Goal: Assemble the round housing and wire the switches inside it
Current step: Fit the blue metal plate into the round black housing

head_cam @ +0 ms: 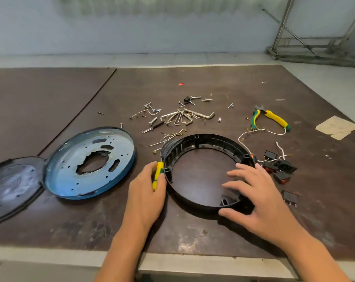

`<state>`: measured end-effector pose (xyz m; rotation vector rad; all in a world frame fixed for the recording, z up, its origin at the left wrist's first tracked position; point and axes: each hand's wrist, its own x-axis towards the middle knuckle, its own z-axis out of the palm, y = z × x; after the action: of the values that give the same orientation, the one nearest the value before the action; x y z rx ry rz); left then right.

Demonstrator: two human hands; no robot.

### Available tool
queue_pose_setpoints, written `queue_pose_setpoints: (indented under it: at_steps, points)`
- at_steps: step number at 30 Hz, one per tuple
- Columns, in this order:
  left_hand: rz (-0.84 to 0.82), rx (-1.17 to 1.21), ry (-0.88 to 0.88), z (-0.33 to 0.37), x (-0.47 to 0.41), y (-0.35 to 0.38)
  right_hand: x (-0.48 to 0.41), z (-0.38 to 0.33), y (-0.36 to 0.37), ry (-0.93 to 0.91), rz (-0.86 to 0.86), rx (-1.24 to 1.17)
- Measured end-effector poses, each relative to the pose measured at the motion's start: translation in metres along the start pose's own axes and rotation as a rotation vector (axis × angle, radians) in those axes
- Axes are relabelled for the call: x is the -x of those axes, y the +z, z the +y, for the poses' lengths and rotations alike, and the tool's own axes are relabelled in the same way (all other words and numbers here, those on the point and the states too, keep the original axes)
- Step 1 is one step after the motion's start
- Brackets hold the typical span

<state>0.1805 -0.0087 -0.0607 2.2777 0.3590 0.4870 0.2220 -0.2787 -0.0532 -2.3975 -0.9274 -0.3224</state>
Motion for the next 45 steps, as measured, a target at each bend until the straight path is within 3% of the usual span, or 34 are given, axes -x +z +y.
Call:
queue_pose_setpoints:
  at_steps: [6,9,12,14,16,19,24,29,36,42,45]
  points:
    - [-0.032,-0.095,0.139,-0.002,0.004,-0.002,-0.001,0.012,0.008,-0.103,0.048,0.062]
    - [0.086,-0.095,0.163,-0.005,0.001,-0.014,0.000,0.016,0.012,-0.142,0.113,0.109]
    - [0.257,-0.278,0.202,-0.016,-0.005,-0.031,-0.001,0.016,0.014,-0.123,0.153,0.094]
    - [0.300,-0.458,0.127,-0.027,-0.010,-0.043,-0.002,0.013,0.014,-0.123,0.160,0.076]
    - [0.242,-0.577,-0.013,-0.036,-0.012,-0.050,-0.003,0.012,0.013,-0.117,0.164,0.058]
    - [0.150,-0.577,-0.124,-0.043,-0.013,-0.056,-0.003,0.011,0.012,-0.093,0.176,0.021]
    - [0.118,-0.560,-0.086,-0.047,-0.016,-0.058,-0.001,0.011,0.012,-0.115,0.139,0.042]
    - [0.286,-0.461,-0.033,-0.043,-0.016,-0.056,-0.001,0.009,0.011,-0.084,0.115,-0.018]
    - [0.353,-0.232,0.352,-0.025,-0.016,-0.051,0.000,0.008,0.007,-0.039,0.136,-0.155]
    - [0.085,-0.118,0.732,0.003,-0.014,-0.027,-0.001,0.006,0.005,-0.021,0.189,-0.253]
    - [0.052,-0.119,0.836,0.019,-0.008,-0.011,0.001,0.006,0.005,0.071,0.292,-0.381]
